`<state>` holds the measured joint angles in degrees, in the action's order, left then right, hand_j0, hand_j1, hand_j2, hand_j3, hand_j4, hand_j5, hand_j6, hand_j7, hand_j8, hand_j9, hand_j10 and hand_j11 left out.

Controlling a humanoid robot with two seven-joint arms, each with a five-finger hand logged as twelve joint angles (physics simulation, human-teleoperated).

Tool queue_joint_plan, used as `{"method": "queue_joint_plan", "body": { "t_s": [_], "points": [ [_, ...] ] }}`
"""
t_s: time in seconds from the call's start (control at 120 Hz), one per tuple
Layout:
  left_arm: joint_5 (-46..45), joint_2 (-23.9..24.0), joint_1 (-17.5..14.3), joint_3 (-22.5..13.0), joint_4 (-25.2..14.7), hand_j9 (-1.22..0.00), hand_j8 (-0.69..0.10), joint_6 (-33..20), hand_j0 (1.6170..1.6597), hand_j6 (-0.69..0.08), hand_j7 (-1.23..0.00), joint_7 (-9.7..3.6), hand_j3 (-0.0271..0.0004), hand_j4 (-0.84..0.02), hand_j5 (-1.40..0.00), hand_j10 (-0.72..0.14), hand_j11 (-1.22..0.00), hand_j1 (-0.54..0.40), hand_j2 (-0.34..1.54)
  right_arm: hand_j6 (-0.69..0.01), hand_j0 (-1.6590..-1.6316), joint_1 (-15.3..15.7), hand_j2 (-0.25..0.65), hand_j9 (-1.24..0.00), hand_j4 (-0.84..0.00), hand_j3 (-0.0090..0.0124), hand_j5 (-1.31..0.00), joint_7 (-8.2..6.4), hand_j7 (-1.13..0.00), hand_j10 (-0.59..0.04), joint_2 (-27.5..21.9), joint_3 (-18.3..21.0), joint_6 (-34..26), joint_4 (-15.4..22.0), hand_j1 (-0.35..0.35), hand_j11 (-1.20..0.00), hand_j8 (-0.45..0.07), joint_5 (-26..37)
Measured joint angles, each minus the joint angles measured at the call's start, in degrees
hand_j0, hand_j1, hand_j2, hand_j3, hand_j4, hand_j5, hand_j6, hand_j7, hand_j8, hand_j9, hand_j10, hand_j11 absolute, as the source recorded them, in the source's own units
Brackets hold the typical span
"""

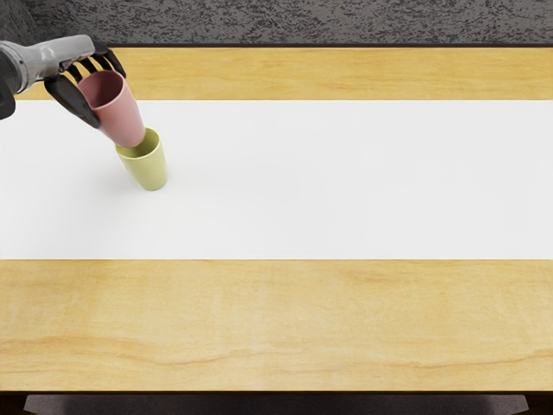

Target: Pick up cup and place in cup with left hand

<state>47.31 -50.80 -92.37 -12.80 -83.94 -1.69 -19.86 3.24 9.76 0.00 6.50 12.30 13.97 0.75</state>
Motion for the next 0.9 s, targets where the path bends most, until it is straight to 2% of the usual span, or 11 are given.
{"method": "queue_joint_plan", "body": {
  "t_s": [0.283,0.45,0.517,0.642,0.9],
  "points": [
    [0.0,0.3,0.0,0.1,-0.1,-0.68,-0.29,0.0,1.6541,-0.229,-0.7,0.07,0.0,-0.343,-0.71,-0.492,-0.68,-0.166,0.16,-0.015,-1.6581,0.0,-0.003,-0.02,-0.015,0.0,-0.02,0.0,-0.02,-0.015,0.0,0.0,0.0,0.0,-0.331,-0.02,-0.015,0.0],
    [0.1,0.3,0.0,0.1,-0.1,-0.64,-0.309,-0.2,1.6549,-0.254,-0.65,0.14,0.0,-0.363,-0.66,-0.467,-0.64,-0.162,0.16,-0.015,-1.6581,0.0,-0.003,-0.02,-0.015,0.0,-0.02,0.0,-0.02,-0.015,0.0,0.0,0.0,0.0,-0.331,-0.02,-0.015,0.0],
    [0.0,0.2,0.0,0.3,-0.1,-0.58,-0.314,-0.3,1.6558,-0.272,-0.58,0.57,0.0,-0.35,-0.59,-0.424,-0.58,-0.122,0.13,-0.015,-1.6581,0.0,-0.003,-0.02,-0.015,0.0,-0.02,0.0,-0.02,-0.015,0.0,0.0,0.0,0.0,-0.331,-0.02,-0.015,0.0],
    [-0.1,0.2,0.0,0.8,-0.1,-0.43,-0.262,-0.4,1.6568,-0.239,-0.43,1.46,0.0,-0.28,-0.44,-0.321,-0.43,-0.012,0.09,-0.015,-1.6581,0.0,-0.003,-0.02,-0.015,0.0,-0.02,0.0,-0.02,-0.015,0.0,0.0,0.0,0.0,-0.331,-0.02,-0.015,0.0],
    [-0.4,0.7,0.0,1.2,-0.3,-0.24,-0.17,-0.1,1.6577,-0.164,-0.24,1.85,0.0,-0.174,-0.24,-0.185,-0.24,0.14,0.05,-0.015,-1.6581,0.0,-0.003,-0.02,-0.015,0.0,-0.02,0.0,-0.02,-0.015,0.0,0.0,0.0,0.0,-0.331,-0.02,-0.015,0.0]
  ]
}}
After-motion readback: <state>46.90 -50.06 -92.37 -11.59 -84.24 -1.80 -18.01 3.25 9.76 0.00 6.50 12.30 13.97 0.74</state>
